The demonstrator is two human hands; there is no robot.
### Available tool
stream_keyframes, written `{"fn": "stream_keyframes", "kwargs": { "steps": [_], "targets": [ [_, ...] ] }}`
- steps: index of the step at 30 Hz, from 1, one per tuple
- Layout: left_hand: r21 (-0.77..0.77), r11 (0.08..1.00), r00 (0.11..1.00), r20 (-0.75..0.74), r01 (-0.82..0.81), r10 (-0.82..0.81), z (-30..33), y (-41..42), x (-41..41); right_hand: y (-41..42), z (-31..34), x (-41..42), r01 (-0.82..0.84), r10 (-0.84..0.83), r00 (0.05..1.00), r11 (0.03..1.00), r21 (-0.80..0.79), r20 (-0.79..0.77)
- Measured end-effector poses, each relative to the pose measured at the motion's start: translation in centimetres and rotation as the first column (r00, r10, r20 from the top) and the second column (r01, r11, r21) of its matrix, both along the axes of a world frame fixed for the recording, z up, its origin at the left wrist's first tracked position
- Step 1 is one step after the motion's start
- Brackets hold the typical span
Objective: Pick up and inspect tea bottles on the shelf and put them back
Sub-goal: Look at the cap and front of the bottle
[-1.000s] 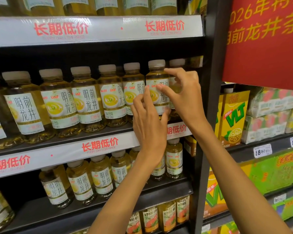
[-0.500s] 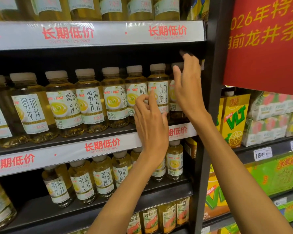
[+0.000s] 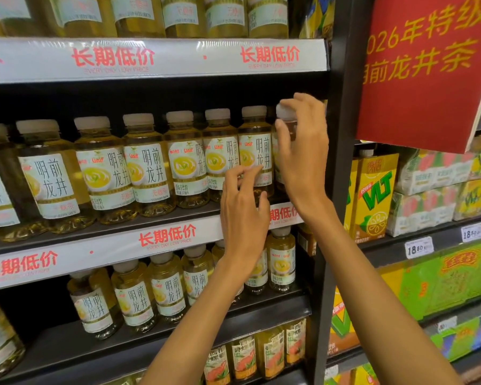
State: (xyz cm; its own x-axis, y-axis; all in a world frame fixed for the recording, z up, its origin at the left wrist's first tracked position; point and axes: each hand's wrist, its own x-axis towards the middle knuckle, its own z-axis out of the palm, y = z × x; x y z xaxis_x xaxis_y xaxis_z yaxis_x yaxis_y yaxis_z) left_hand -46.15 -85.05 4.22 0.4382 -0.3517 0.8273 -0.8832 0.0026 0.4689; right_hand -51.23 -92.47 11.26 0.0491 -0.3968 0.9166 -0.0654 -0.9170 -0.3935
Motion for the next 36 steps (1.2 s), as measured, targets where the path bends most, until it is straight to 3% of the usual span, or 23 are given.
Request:
{"fn": "stream_keyframes", "kwargs": {
  "steps": [2, 7, 14, 19, 22, 26, 27, 31, 36],
  "targets": [
    [-0.017, 0.999, 0.999, -0.005, 0.042, -0.042, -0.3, 0.2, -0.1, 0.8, -0.6, -0.4, -0.002, 0.004, 0.998, 0.999, -0.037, 0.057],
    [-0.031, 0.993, 0.993, -0.014, 0.117, -0.118, -0.9, 1.3, -0.5, 1.7, -1.5, -1.6, -0.117, 0.117, 0.993, 0.993, -0.033, 0.018],
    [0.083, 0.945, 0.94, -0.162, 0.316, -0.3, -1.2, 3.0, -1.5, 3.9, -1.2, -4.7, -0.353, 0.338, 0.915, 0.935, 0.031, 0.22],
    [0.022, 0.861, 0.82, -0.315, 0.509, -0.477, -2.2, 5.5, -3.3, 5.3, -1.7, -6.7, -0.723, 0.627, 0.68, 0.659, 0.207, 0.379],
    [-0.059, 0.798, 0.7, -0.445, 0.6, -0.559, -3.7, 7.4, -4.8, 5.5, -3.1, -7.2, -0.771, 0.714, 0.633, 0.548, 0.323, 0.3],
    [-0.117, 0.725, 0.536, -0.595, 0.679, -0.598, -5.9, 10.0, -6.1, 5.2, -4.9, -7.4, -0.826, 0.831, 0.409, 0.161, 0.54, 0.378],
    [-0.133, 0.699, 0.482, -0.634, 0.702, -0.605, -6.5, 10.4, -6.3, 5.3, -5.1, -7.3, -0.818, 0.837, 0.383, 0.11, 0.565, 0.39],
    [-0.254, 0.687, 0.28, -0.776, 0.681, -0.565, -7.7, 11.7, -6.6, 6.2, -6.1, -7.1, -0.789, 0.861, 0.417, 0.182, 0.587, 0.292],
    [-0.251, 0.778, 0.368, -0.77, 0.576, -0.521, -7.7, 12.6, -5.9, 7.6, -6.8, -6.8, -0.738, 0.831, 0.523, 0.33, 0.588, 0.189]
  ]
}}
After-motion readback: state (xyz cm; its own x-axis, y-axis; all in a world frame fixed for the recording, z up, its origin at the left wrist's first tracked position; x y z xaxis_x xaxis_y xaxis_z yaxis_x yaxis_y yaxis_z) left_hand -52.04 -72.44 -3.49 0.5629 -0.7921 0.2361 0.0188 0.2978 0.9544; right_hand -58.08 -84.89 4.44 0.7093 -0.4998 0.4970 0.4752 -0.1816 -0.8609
